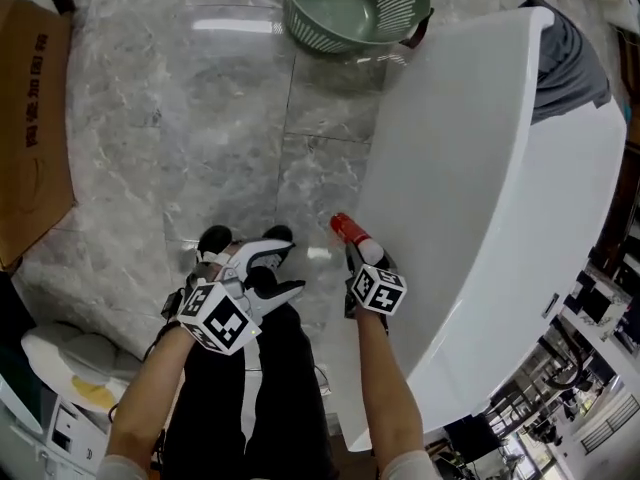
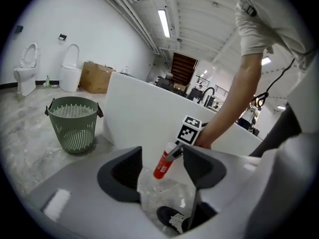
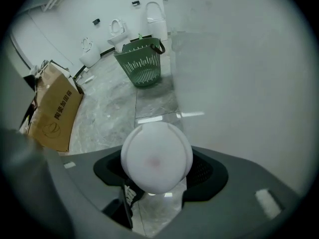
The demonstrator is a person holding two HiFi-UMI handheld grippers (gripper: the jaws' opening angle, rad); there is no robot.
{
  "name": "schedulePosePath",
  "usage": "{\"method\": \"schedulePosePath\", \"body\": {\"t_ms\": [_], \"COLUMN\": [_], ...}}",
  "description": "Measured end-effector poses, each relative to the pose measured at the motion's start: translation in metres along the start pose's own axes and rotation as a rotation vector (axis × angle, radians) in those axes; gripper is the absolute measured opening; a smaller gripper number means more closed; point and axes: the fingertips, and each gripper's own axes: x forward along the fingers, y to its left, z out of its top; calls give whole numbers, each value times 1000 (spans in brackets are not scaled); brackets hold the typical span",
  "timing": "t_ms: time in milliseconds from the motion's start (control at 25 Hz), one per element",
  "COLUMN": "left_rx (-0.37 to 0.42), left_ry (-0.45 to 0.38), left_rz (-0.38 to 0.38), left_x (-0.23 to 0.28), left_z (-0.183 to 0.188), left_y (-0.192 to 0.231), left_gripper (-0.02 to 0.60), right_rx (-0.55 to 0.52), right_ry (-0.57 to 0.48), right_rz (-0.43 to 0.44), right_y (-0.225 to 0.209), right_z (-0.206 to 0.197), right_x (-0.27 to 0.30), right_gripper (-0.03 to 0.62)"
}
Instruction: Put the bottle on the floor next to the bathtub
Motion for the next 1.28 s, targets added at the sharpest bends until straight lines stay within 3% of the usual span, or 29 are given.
{"method": "schedulePosePath", "body": {"t_ms": [240,520,720,960,1280], "left_rx": [-34,-87,-111,-89,-51], "left_ry": [-20,-32,-6,7,8], "left_rz": [52,52,32,46,24], "left_x": [22,48,52,45,21], "left_z": [-40,-75,-94,-99,-62], "left_y": [34,50,38,39,16], "left_gripper": [311,311,311,311,311], "right_rx": [-12,-61,-81,-93,-54], "right_ry": [-1,20,38,50,-7], "right_rz": [-37,-55,-62,-52,-35], "right_y": [-17,-21,-16,-2,10], "right_z": [-10,-17,-25,-32,-19], "right_x": [62,114,135,131,71], "right_gripper": [281,281,281,279,259]}}
